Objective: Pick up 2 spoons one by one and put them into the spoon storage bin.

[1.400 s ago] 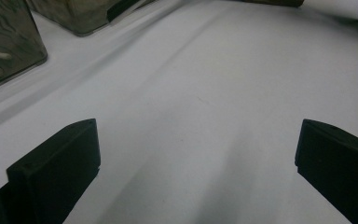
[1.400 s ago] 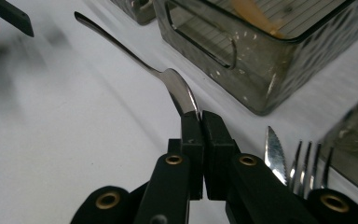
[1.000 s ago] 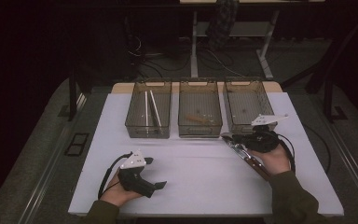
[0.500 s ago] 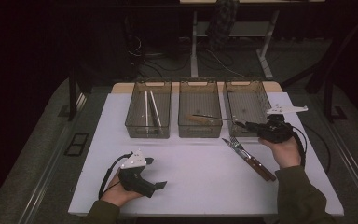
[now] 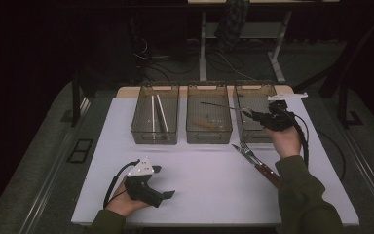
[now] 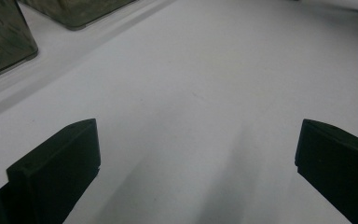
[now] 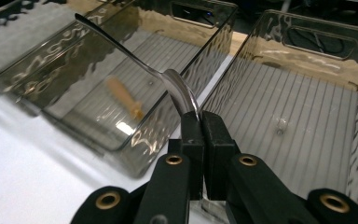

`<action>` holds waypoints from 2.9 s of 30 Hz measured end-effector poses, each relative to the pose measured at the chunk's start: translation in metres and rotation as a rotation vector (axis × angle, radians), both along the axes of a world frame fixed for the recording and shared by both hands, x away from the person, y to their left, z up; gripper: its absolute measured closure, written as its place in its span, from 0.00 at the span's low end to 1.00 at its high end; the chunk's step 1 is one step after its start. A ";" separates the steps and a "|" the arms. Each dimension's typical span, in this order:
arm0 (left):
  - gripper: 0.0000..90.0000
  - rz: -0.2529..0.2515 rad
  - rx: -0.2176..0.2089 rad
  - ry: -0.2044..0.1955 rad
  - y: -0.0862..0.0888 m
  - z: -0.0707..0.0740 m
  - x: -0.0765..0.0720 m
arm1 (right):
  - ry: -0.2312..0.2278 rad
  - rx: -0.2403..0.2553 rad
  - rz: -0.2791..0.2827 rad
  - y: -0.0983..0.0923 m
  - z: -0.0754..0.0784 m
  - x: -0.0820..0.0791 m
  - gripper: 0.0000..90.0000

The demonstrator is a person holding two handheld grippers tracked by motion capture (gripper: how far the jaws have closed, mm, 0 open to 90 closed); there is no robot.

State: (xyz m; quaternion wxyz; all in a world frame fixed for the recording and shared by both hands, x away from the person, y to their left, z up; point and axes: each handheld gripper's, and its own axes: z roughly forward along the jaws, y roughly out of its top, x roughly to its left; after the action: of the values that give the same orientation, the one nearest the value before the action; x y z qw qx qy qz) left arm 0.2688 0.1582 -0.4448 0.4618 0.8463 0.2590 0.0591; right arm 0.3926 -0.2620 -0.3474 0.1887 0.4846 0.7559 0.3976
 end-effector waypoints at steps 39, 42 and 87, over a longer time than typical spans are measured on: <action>0.00 -0.009 -0.011 -0.002 -0.001 0.001 0.000 | 0.026 -0.030 0.093 0.064 -0.013 0.039 0.56; 0.00 -0.007 -0.013 -0.001 0.000 0.001 0.000 | 0.017 -0.026 0.125 0.060 -0.012 0.034 0.51; 0.00 0.009 -0.004 -0.009 0.002 0.002 -0.001 | -0.037 0.119 0.282 -0.026 -0.045 -0.071 0.30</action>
State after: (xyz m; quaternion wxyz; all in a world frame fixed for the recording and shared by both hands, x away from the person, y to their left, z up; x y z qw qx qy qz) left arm 0.2679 0.1603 -0.4429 0.4643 0.8440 0.2607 0.0645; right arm 0.3213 -0.2881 -0.3924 0.1157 0.3764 0.7880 0.4733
